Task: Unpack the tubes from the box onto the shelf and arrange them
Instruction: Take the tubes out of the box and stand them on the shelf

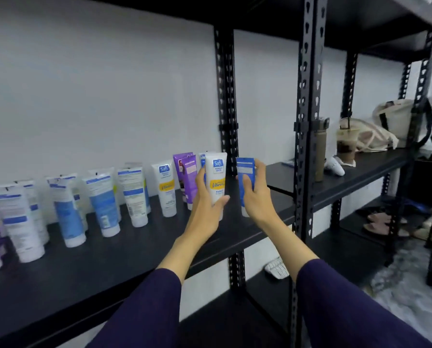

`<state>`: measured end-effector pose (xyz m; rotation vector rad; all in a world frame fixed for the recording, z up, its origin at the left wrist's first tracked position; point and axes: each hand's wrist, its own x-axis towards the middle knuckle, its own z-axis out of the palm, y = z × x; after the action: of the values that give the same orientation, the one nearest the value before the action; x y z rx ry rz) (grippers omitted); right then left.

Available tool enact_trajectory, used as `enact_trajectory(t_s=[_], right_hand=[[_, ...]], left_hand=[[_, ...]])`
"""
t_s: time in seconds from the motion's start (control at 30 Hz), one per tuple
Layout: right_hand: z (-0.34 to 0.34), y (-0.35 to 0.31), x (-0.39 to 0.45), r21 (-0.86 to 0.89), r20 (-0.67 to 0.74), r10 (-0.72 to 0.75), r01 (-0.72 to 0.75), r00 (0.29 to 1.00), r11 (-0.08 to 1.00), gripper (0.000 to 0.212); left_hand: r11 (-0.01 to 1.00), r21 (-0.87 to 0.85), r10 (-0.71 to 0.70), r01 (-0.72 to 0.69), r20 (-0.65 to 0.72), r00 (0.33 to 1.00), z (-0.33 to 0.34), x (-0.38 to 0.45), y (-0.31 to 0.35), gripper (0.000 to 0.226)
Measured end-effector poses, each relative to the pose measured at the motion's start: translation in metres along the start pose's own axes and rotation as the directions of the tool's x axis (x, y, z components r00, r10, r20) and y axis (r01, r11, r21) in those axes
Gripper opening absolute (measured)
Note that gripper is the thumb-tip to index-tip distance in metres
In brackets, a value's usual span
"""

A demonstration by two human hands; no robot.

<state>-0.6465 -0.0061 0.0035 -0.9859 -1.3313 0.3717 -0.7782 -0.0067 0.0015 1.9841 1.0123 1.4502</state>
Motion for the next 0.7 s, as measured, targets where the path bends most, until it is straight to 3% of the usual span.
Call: enact_trajectory(t_s=[0.23, 0.37, 0.7], right_hand=[[0.011, 0.025, 0.008, -0.028, 0.075, 0.063, -0.061, 0.995, 0.998, 0.04], [0.007, 0.043, 0.015, -0.192, 0.168, 0.159, -0.126, 0.973, 0.973, 0.045], [0.03, 0.086, 0.075, -0.386, 0.038, 0.278, -0.243, 0.96, 0.89, 0.033]], left_hand=[[0.994, -0.04, -0.104, 0.106, 0.041, 0.994, 0.001, 0.015, -0.028, 0.086], [0.994, -0.008, -0.111, 0.112, 0.079, 0.991, 0.003, 0.017, -0.035, 0.092], [0.99, 0.008, -0.142, 0.142, 0.078, 0.987, 0.006, 0.022, -0.044, 0.086]])
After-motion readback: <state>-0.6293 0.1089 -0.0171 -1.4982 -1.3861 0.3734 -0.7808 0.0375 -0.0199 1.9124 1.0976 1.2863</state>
